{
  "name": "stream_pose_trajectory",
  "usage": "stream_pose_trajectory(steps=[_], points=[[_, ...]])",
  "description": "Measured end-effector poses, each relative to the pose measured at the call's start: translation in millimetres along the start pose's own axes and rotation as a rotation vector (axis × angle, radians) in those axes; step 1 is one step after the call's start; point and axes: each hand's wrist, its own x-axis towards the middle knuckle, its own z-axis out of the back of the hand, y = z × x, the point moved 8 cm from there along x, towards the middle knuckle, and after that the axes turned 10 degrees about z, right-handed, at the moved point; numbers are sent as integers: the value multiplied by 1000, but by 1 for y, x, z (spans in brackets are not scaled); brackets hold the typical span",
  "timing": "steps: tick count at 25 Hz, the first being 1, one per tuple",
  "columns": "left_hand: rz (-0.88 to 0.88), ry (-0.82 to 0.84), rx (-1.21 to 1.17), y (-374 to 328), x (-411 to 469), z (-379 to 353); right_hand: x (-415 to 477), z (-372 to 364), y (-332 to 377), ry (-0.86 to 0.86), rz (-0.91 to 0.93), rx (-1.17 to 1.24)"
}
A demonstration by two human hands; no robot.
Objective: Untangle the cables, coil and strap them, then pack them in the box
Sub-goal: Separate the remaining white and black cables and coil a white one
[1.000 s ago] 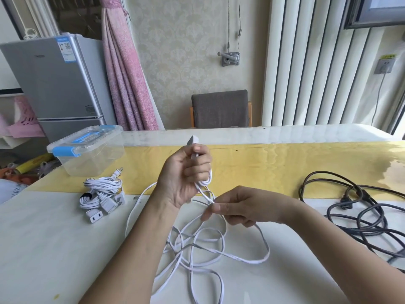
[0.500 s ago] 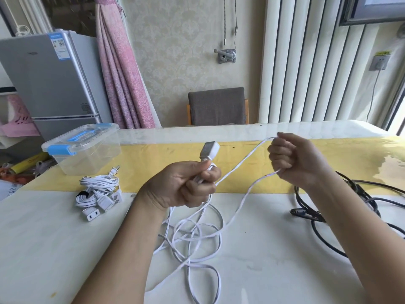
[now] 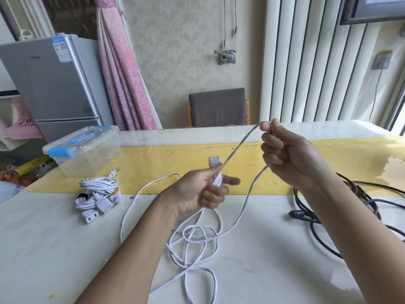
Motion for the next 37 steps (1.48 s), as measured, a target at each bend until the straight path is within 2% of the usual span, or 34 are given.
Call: stream_pose_trajectory(steps=[4, 8, 10, 12, 15, 17, 21, 25, 27, 30, 31, 33, 37], points=[[-154, -160, -203, -16, 2, 21, -16, -41, -15, 279, 10, -184], [-280, -253, -313, -22, -1, 33, -45, -76, -53, 677, -73, -512], [-352, -187, -502, -29, -7, 38, -53, -75, -71, 777, -146, -665], [-417, -64, -660, -37, -15, 42, -54, -64, -86, 795, -240, -804], [-383, 284, -740, -42, -23, 28, -50, -46, -101, 812, -320, -979], [-294, 438, -629, -38, -30, 11, -42, -33, -102, 771, -318, -1063], [-261, 510, -181, -26, -43, -16, -23, 1, -71, 581, -291, -1054], [-210, 573, -31, -20, -51, -22, -8, 20, -34, 335, -185, -969], [-203, 608, -21, -22, -57, -20, -3, 23, -20, 200, -99, -817], [-188, 690, -9, -21, -63, -16, 5, 40, -8, 17, -79, -381], [-186, 659, 40, -19, -61, -13, 8, 48, -4, -53, -83, -223], [-147, 448, 209, -12, -51, -2, 12, 62, 3, -154, -69, -36], [26, 141, 447, 5, -27, 3, 13, 63, 7, -191, -6, -17]])
